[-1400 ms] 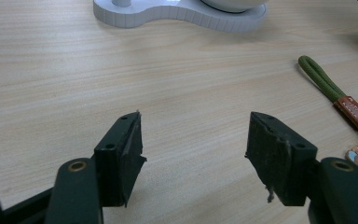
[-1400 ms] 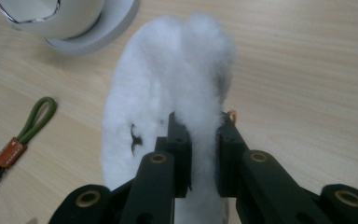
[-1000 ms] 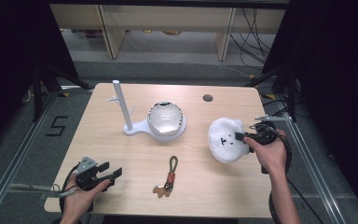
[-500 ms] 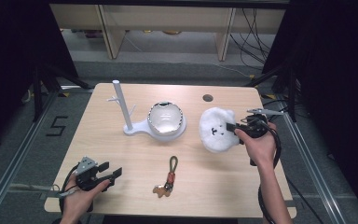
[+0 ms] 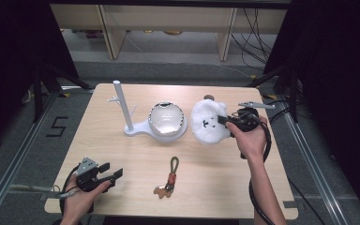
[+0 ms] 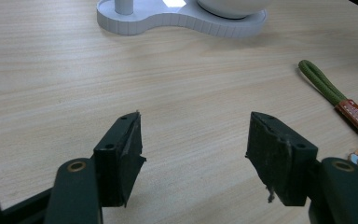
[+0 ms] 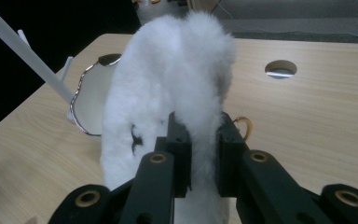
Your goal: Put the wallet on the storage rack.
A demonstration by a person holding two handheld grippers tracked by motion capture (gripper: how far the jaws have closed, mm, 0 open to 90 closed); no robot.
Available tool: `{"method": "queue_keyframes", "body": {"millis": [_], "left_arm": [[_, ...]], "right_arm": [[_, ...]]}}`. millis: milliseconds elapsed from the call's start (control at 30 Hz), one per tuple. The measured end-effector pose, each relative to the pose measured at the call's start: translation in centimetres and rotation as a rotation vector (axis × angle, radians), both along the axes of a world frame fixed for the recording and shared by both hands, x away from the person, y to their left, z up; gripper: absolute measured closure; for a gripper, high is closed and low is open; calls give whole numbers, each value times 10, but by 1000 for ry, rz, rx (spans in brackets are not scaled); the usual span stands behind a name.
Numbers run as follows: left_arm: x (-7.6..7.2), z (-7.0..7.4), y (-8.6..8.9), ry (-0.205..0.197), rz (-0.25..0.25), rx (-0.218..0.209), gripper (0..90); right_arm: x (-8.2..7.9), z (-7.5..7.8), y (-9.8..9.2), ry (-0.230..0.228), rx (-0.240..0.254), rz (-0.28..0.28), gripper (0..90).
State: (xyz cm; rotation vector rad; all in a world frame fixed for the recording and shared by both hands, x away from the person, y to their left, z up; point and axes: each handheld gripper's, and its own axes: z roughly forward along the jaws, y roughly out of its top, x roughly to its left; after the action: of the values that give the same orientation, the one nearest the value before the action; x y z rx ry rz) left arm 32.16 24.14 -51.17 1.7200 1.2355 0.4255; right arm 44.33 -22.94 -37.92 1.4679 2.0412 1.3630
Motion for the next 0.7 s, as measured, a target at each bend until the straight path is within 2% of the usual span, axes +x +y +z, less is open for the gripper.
{"method": "queue_keyframes", "body": {"millis": [133, 267, 333, 467, 567, 667, 700], "left_arm": [[-1, 1, 0, 8, 12, 17, 352], [0, 1, 0, 1, 8, 8, 352], [0, 1, 0, 0, 8, 7, 352], [-1, 2, 0, 6, 11, 15, 352], [0, 1, 0, 0, 6, 6, 352], [-1, 2, 0, 5, 7, 12, 352], [0, 1, 0, 0, 1, 8, 352]], "right_arm": [[6, 1, 9, -11, -3, 17, 803], [8, 3, 16, -10, 6, 21, 803], [10, 4, 19, -24, -13, 29, 803], [14, 5, 26, -30, 8, 39, 803], [14, 7, 31, -12, 29, 20, 803], [18, 6, 32, -45, 12, 34, 803], [18, 6, 34, -43, 14, 25, 803]]}}
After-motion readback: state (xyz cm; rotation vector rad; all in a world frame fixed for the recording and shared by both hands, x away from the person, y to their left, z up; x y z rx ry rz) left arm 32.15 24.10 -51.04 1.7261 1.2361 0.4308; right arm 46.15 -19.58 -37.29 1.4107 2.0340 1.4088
